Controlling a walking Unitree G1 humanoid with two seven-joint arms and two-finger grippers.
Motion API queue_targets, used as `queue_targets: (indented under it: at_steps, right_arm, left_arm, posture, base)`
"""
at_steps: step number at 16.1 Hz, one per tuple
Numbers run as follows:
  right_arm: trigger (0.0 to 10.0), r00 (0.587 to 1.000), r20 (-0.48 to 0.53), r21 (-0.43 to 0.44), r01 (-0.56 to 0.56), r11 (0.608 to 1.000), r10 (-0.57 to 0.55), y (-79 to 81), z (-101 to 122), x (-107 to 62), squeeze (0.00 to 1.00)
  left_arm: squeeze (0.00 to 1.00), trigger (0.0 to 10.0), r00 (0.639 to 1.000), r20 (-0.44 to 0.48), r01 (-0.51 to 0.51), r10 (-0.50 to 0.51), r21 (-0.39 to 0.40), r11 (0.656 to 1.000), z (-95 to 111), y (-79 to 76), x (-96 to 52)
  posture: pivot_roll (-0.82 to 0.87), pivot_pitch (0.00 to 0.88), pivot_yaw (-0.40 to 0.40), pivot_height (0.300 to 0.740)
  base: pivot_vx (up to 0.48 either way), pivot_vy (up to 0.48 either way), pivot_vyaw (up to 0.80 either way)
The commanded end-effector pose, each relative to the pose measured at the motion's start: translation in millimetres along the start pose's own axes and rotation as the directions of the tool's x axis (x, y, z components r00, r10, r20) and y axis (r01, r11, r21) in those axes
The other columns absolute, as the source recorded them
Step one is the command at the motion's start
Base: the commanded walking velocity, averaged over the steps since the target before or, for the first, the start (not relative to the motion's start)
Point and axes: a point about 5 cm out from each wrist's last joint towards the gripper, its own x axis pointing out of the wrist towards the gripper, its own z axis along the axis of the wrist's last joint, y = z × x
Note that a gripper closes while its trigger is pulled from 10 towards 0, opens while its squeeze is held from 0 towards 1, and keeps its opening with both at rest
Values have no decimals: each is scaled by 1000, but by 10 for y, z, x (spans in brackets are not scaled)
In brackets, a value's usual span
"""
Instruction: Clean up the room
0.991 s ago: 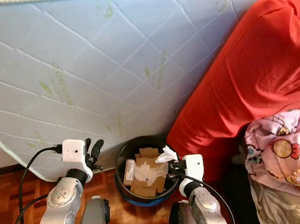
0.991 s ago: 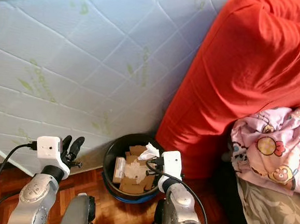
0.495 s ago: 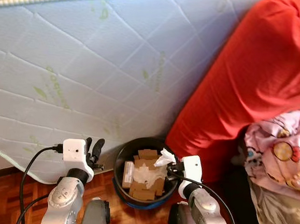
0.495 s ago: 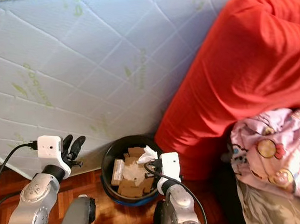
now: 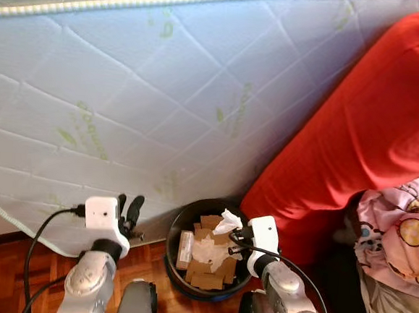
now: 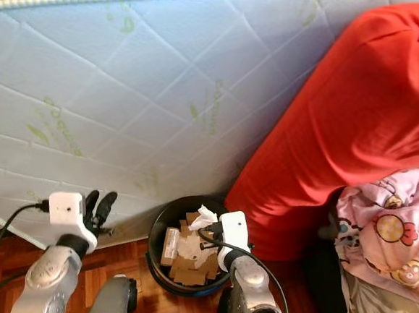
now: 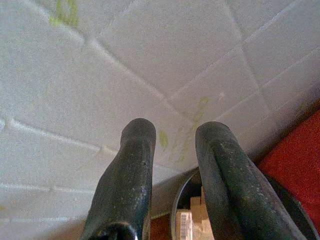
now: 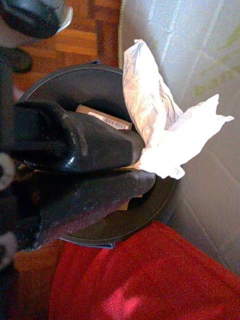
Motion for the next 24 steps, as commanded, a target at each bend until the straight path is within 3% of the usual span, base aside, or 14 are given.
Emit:
queue_targets:
  at_steps: [1, 12, 21, 22, 23, 24]
  right_arm:
    - [10000, 998, -60, -1, 0, 1000, 0, 11, -134, -37, 0]
    - [10000, 993, -105, -47, 46, 998, -51, -108, 221, 138, 0]
    - [10000, 997, -50, -47, -61, 997, 58, 143, 526, 286, 0]
    - [10000, 997, -48, -46, -61, 997, 59, 147, 536, 290, 416]
    - [10000, 997, -52, -48, -53, 997, 51, 147, 539, 293, 973]
    - [10000, 997, -50, -45, -53, 998, 51, 154, 544, 295, 1000]
  left_arm:
    - [0, 10000, 1000, -21, 11, -11, -1, 1000, -28, -42, -48]
    - [0, 10000, 999, 28, -25, 25, 3, 1000, 249, -95, -201]
    - [0, 10000, 999, 33, -44, 44, 9, 999, 437, -165, -347]
    - [0, 10000, 998, 33, -46, 45, 10, 999, 448, -162, -353]
    - [0, 10000, 998, 34, -50, 50, 12, 999, 463, -155, -360]
    - [0, 10000, 998, 33, -54, 53, 14, 998, 471, -152, -367]
  posture:
    - [98, 236, -59, 604]
    - [204, 351, -105, 604]
    - [281, 424, -107, 604]
    - [285, 431, -109, 604]
    - [285, 431, -109, 604]
    - [286, 433, -110, 604]
  base:
    - [0, 0, 0]
    - [0, 0, 0]
    - [0, 0, 0]
    - [0, 0, 0]
    - [0, 0, 0]
    - [0, 0, 0]
